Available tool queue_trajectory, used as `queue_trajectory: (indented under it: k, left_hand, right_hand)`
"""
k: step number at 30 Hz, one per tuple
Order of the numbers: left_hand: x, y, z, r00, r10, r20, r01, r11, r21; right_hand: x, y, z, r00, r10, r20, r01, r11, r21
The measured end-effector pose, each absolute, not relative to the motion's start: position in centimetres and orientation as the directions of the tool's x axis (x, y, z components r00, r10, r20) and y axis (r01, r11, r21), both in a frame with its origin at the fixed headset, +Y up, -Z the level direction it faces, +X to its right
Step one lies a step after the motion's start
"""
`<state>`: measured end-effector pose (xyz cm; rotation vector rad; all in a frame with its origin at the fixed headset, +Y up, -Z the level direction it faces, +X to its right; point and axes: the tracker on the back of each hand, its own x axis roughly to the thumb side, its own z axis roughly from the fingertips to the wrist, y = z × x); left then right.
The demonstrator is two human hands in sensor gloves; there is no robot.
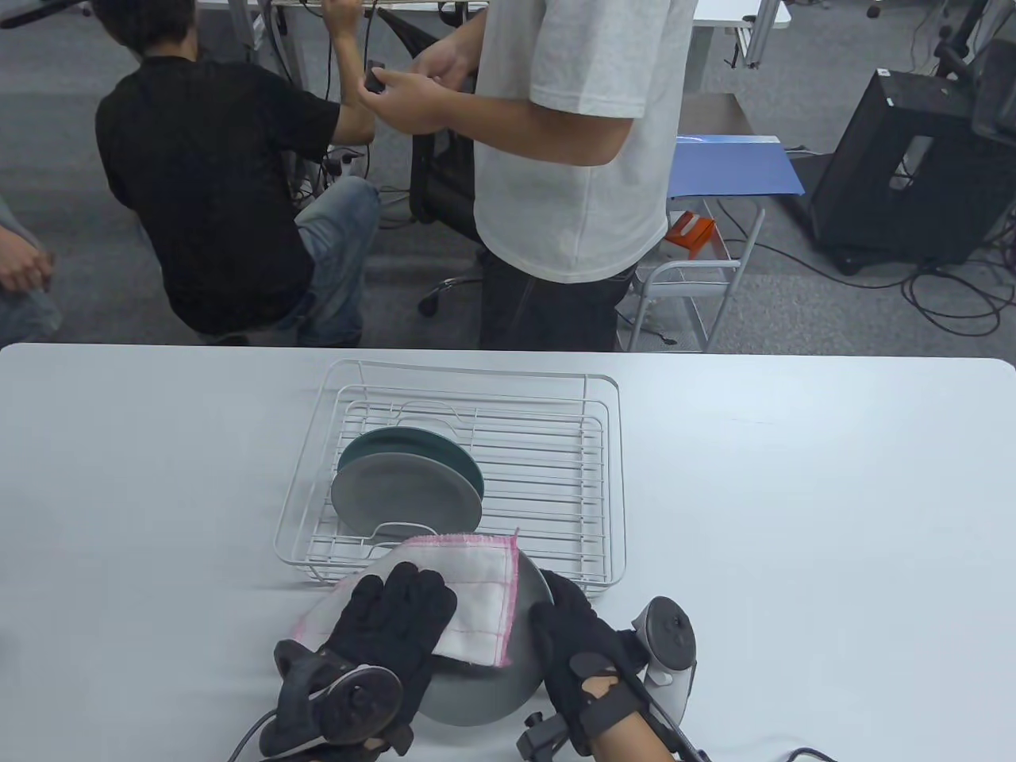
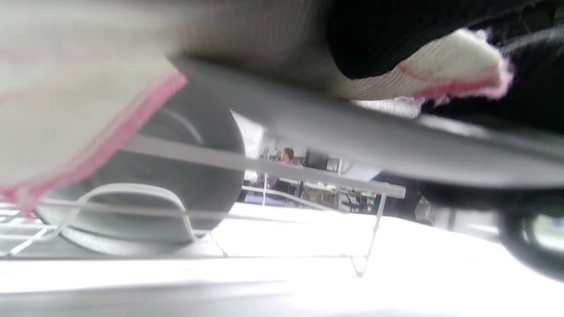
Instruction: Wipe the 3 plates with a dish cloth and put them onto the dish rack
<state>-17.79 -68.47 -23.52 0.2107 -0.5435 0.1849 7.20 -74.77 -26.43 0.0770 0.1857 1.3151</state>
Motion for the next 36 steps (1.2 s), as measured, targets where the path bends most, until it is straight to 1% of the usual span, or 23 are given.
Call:
queue_trajectory:
  k: [2, 5, 10, 15, 18, 21, 27, 31, 33, 36]
  left_hand:
    - [-17.5, -68.6, -23.6, 0.852, 0.100, 0.514, -0.191, 0.973, 0.128]
    - [-17.7, -68.5, -23.8, 0.845, 0.152, 0.513, -0.237, 0.966, 0.104]
    - [-17.9, -68.4, -23.8, 0.830, 0.177, 0.529, -0.252, 0.965, 0.073]
    - [-16.9, -68.8, -23.3, 0.780, 0.224, 0.585, -0.260, 0.965, -0.024]
    - [-15.8, -69.1, -22.8, 0.742, 0.232, 0.629, -0.236, 0.968, -0.079]
    - [-15.0, -69.4, -22.3, 0.710, 0.249, 0.659, -0.229, 0.966, -0.118]
    - [-14.4, -69.5, -21.7, 0.671, 0.224, 0.707, -0.219, 0.971, -0.099]
    - [-14.2, -69.0, -21.1, 0.660, 0.188, 0.727, -0.255, 0.967, -0.019]
    - [-14.3, -68.8, -21.1, 0.673, 0.168, 0.720, -0.252, 0.968, 0.010]
    - [-14.8, -68.6, -21.5, 0.695, 0.158, 0.702, -0.259, 0.965, 0.039]
  right_hand:
    - [6.9, -74.5, -26.2, 0.255, 0.964, -0.072, -0.951, 0.263, 0.162]
    - [7.1, -74.1, -26.0, 0.247, 0.969, -0.025, -0.959, 0.248, 0.140]
    - [8.0, -73.7, -25.7, 0.302, 0.953, 0.028, -0.952, 0.300, 0.068]
    - [8.9, -73.3, -25.5, 0.354, 0.931, 0.086, -0.934, 0.357, -0.009]
    - [9.0, -73.4, -25.5, 0.395, 0.913, 0.098, -0.917, 0.399, -0.020]
    - [8.7, -73.4, -25.5, 0.401, 0.910, 0.107, -0.915, 0.403, 0.007]
    - [7.0, -73.2, -25.3, 0.420, 0.902, 0.103, -0.905, 0.407, 0.121]
    - [5.5, -73.4, -25.1, 0.409, 0.909, 0.075, -0.898, 0.386, 0.213]
    - [5.1, -73.5, -25.0, 0.423, 0.904, 0.054, -0.886, 0.400, 0.235]
    - [5.0, -73.3, -25.0, 0.398, 0.916, 0.040, -0.886, 0.373, 0.276]
